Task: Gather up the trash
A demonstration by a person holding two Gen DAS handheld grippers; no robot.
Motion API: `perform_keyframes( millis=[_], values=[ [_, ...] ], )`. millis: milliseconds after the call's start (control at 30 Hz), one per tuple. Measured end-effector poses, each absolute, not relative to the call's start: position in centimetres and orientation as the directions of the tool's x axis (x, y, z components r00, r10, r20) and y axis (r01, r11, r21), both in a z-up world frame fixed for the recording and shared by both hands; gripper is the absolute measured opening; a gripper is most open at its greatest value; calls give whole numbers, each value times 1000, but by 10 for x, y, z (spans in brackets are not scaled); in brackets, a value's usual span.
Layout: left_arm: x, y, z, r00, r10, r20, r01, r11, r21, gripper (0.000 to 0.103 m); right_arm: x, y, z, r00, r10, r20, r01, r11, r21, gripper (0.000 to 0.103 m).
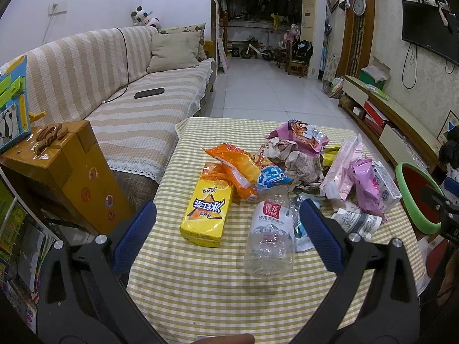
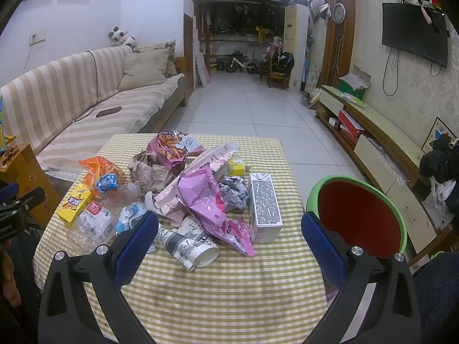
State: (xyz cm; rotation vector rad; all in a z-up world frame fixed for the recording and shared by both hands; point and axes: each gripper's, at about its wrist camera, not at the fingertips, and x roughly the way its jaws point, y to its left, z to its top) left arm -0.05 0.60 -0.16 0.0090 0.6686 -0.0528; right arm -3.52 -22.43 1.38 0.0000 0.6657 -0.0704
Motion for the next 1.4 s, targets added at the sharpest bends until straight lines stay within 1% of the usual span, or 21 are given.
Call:
perform_keyframes(
  millis=[800,1167,1400],
  values=[
    [-1,11,-4,775,-46,-631,52,999,-9,98,-34,-224,12,776,-72,-627,72,997,-26,96],
    [5,16,-2,763,-40,-645,51,999,-2,98,-20,-225,6,735,-78,-673,80,996,-28,96],
    [24,22,-8,726,-69,-684,73,997,-23,98,1,-239,1,702,-97,-705,104,994,-33,96]
  ],
)
